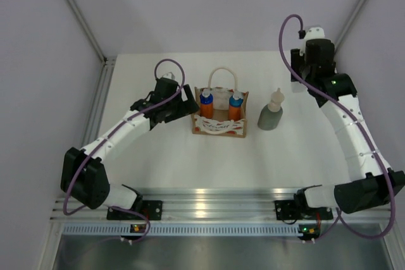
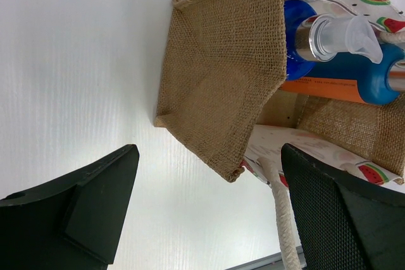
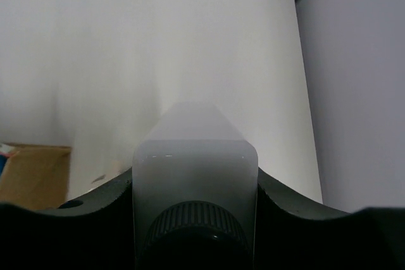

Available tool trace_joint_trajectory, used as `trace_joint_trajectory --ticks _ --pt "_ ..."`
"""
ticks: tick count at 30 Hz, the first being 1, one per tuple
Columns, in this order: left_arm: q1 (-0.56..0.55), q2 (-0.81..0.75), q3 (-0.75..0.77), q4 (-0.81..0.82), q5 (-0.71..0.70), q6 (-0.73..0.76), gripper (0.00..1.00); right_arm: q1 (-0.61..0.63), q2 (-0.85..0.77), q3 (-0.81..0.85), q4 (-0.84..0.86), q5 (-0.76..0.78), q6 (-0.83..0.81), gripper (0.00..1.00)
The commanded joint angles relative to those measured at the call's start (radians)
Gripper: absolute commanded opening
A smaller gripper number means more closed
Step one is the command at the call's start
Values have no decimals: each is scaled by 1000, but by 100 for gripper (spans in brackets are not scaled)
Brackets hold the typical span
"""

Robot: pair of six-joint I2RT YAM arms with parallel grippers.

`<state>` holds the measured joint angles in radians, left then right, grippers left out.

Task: Take the personal care products out of the canvas bag

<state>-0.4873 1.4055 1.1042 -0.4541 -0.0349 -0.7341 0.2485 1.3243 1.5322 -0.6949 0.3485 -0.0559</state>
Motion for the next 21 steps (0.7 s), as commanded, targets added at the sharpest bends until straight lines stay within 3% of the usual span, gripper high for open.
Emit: trace_joint_trajectory --ticks 1,9,16,21 --pt "-5 -37 0 40 -2 2 98 -110 -19 -4 135 17 48 0" --pt "-4 -33 3 42 6 7 98 -294 -14 -211 248 -175 157 0" --pt "-5 -22 6 42 13 9 98 -322 9 -352 319 -157 174 0" --pt "-5 -23 6 42 15 9 98 -322 33 -448 382 -160 192 7"
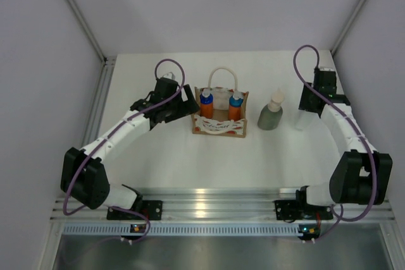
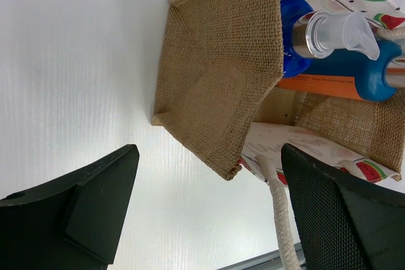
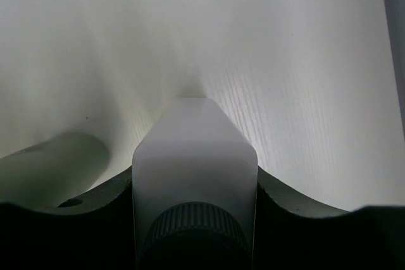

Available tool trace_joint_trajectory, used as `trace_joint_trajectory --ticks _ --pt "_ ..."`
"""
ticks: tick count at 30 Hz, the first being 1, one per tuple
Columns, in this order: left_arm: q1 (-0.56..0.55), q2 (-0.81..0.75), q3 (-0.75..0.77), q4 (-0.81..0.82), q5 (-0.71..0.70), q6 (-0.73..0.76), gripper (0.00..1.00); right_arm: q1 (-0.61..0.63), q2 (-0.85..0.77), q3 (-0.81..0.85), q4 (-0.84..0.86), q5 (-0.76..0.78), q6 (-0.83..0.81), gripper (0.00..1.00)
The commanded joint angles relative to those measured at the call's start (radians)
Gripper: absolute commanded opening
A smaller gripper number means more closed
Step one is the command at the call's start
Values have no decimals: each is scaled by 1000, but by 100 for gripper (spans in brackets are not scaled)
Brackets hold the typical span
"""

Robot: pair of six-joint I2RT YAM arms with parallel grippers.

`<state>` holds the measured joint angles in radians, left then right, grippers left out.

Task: Take the personal care products out of the canvas bag

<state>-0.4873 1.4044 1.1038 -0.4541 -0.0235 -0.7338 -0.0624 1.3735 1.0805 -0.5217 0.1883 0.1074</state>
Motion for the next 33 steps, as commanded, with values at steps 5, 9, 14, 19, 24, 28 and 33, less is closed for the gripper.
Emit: trace_joint_trajectory --ticks 5,9,14,19,24,28,33 --pt "-4 -28 5 42 5 13 98 -11 -8 -36 229 7 40 29" --pt "-5 -27 7 42 8 11 98 -11 -7 -44 235 7 48 49" --pt "-5 -25 5 42 10 11 98 -11 -17 -34 232 -4 40 85" --pt "-5 -27 7 42 10 14 98 -11 -51 34 197 -7 38 87" --pt "-4 -41 8 40 10 11 98 21 -137 87 170 -68 49 87" --pt "-5 -53 10 42 11 10 98 97 -188 110 221 -248 46 83" --pt "-5 -73 7 42 5 -3 98 312 -258 49 400 -407 8 82"
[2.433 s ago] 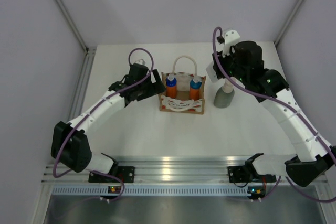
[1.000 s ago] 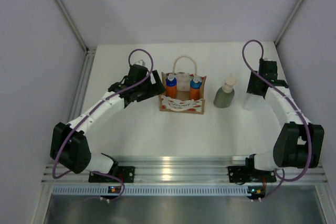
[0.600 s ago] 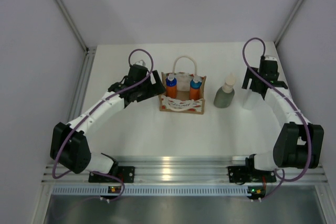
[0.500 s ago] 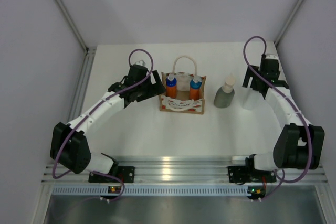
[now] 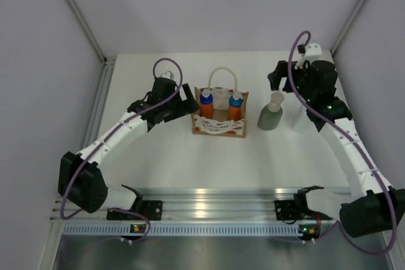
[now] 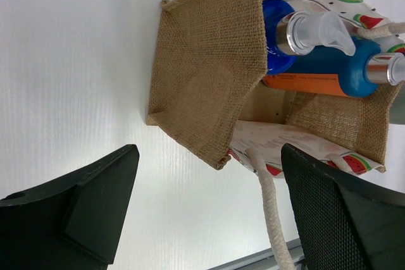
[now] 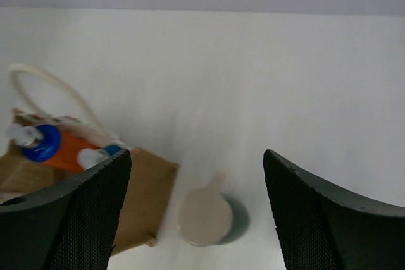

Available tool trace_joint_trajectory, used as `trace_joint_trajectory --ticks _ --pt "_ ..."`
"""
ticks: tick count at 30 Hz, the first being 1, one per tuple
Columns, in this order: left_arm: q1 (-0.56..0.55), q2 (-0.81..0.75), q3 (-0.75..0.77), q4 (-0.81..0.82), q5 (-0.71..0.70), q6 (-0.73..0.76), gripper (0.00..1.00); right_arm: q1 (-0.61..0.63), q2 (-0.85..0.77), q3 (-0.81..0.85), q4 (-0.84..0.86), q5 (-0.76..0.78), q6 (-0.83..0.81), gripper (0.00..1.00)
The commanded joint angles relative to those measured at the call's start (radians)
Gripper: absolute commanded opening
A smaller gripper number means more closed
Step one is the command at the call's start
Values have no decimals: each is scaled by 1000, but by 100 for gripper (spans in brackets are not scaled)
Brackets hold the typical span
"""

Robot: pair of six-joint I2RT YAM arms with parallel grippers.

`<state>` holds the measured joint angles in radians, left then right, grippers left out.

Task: Take the personal care products out of the canvas bag

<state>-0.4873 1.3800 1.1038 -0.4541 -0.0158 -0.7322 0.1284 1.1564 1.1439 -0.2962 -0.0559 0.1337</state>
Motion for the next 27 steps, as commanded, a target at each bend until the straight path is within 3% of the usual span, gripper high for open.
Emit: trace_joint_trajectory --ticks 1,6,9,16,19,27 --pt "-4 -52 7 43 -6 -6 98 164 -52 -48 215 -177 -19 81" --pt "-5 -56 4 42 -23 -16 98 442 0 -131 439 -177 -51 80" --pt "-4 -71 -7 40 -26 -27 98 513 106 -104 477 -156 -86 77" --pt "-4 -134 -51 40 -70 -29 98 540 334 -12 546 -136 -56 65" --pt "-5 -148 -62 38 -76 -23 98 554 390 -7 585 -156 -83 64" --pt "-5 -153 -87 40 -73 -10 98 537 492 127 454 -186 -264 62"
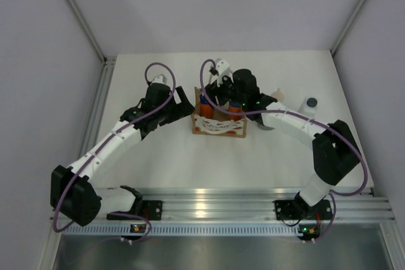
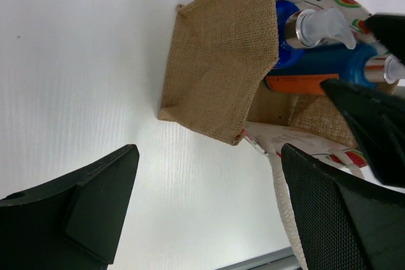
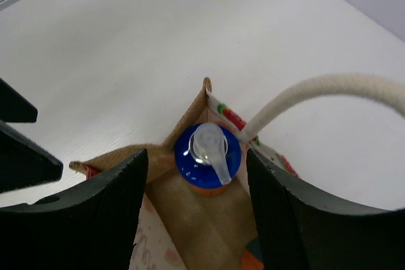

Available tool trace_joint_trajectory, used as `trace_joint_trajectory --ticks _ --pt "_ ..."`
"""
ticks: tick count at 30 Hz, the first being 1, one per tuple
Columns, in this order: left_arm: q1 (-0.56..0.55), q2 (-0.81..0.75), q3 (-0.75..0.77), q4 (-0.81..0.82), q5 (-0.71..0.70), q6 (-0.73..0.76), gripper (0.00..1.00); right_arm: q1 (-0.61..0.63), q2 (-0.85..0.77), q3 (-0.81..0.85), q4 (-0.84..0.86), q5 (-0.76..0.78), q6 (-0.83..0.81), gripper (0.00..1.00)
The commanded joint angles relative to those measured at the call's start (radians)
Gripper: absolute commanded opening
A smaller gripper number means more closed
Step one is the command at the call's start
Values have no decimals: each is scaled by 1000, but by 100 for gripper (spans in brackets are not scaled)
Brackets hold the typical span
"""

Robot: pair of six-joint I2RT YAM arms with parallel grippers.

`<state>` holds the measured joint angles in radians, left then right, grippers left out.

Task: Take the personal care products out of the canvas bag

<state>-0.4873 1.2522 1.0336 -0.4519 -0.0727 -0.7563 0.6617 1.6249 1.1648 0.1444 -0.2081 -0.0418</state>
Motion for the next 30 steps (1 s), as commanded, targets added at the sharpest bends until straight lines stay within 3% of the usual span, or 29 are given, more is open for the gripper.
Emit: trace_joint_trajectory --ticks 1,17,30 --pt "-4 -27 -20 38 -15 12 98 3 48 120 -20 -34 -101 62" --pt "-5 -45 -24 36 -12 34 98 -17 125 217 -216 -74 -196 69" --pt "-5 -71 -23 35 -15 58 98 -27 237 279 -223 -73 -222 69"
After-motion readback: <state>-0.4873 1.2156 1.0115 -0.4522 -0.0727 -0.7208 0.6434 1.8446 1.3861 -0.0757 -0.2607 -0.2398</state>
